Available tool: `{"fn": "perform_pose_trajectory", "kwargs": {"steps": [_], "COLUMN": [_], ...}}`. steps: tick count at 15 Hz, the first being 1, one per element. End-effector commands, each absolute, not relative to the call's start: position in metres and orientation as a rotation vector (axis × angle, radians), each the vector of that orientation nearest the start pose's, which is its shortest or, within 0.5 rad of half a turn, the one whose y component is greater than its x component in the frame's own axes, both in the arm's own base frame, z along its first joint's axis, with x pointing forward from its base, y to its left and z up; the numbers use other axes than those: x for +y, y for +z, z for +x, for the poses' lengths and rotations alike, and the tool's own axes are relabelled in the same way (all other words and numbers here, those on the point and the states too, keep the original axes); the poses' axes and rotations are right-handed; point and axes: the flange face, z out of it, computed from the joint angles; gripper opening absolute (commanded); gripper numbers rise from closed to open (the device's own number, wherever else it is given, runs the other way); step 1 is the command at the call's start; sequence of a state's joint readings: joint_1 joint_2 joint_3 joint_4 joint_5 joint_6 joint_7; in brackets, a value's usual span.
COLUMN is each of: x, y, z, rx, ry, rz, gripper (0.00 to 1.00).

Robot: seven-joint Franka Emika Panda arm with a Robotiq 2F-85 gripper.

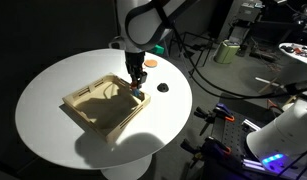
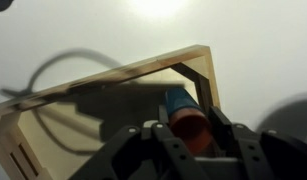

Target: Put the small blue cup and small orange cup in the box

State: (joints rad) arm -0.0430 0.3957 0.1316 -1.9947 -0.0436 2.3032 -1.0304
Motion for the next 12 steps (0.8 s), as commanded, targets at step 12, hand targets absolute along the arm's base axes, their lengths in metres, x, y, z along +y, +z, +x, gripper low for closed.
{"fn": "perform_pose_trajectory", "kwargs": {"steps": [12], "x": [0.065], "y": [0.29], "z": [0.587], "rx": [-1.837], "ry": [0.034], "rz": [-2.545], "gripper": [0.2]}}
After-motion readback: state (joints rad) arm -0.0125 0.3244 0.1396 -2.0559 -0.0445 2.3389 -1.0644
